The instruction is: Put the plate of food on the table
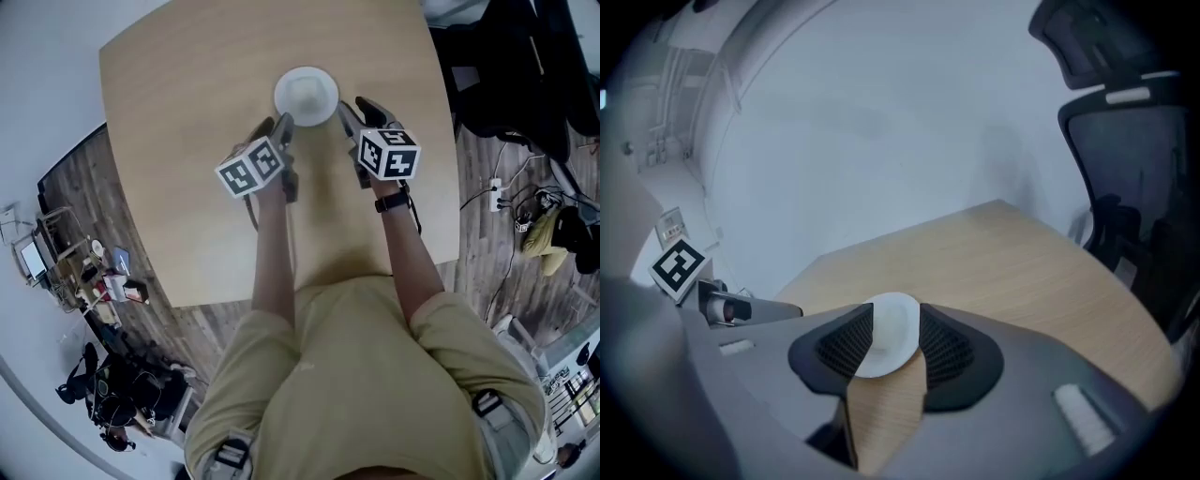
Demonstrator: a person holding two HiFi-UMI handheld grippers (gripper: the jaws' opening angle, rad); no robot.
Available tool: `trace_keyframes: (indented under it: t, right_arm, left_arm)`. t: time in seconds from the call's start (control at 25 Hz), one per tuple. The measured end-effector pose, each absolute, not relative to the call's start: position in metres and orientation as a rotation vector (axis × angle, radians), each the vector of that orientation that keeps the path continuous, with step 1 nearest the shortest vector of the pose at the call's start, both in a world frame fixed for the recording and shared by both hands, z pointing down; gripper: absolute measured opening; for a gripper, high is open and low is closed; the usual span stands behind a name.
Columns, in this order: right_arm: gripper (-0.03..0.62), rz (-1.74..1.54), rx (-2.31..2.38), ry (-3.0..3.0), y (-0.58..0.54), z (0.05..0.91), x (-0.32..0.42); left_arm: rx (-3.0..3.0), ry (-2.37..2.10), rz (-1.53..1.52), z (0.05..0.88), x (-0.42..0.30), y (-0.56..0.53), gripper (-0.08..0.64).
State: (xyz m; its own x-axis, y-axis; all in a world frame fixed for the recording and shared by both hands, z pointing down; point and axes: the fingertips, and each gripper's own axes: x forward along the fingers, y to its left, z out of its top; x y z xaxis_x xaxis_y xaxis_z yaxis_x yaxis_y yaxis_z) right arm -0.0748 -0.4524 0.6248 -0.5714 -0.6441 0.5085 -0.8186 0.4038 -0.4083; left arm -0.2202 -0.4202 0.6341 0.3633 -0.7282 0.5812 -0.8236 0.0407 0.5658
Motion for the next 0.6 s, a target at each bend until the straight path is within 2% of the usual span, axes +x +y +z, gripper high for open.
trace_keyframes:
  t: [0.2, 0.52, 0.6]
  right_arm:
    - [0.098, 0.595, 1.303, -2.528, -0.410, 0.561, -0.059]
    - [0.048, 0.317, 1.398, -2.605, -0.343, 0.489, -0.023]
    - [0.037, 0.270, 1.423, -2.620, -0.329, 0.475, -0.012]
  left_arm:
    - [1.908, -1.531, 0.294, 0.584, -0.203, -0.377, 0.187]
    - [2.103, -1.716, 0.205, 0.502, -0.175, -0.313, 0.167]
    - [2.124, -1.759, 0.205, 0.490, -0.169, -0.296, 0.139]
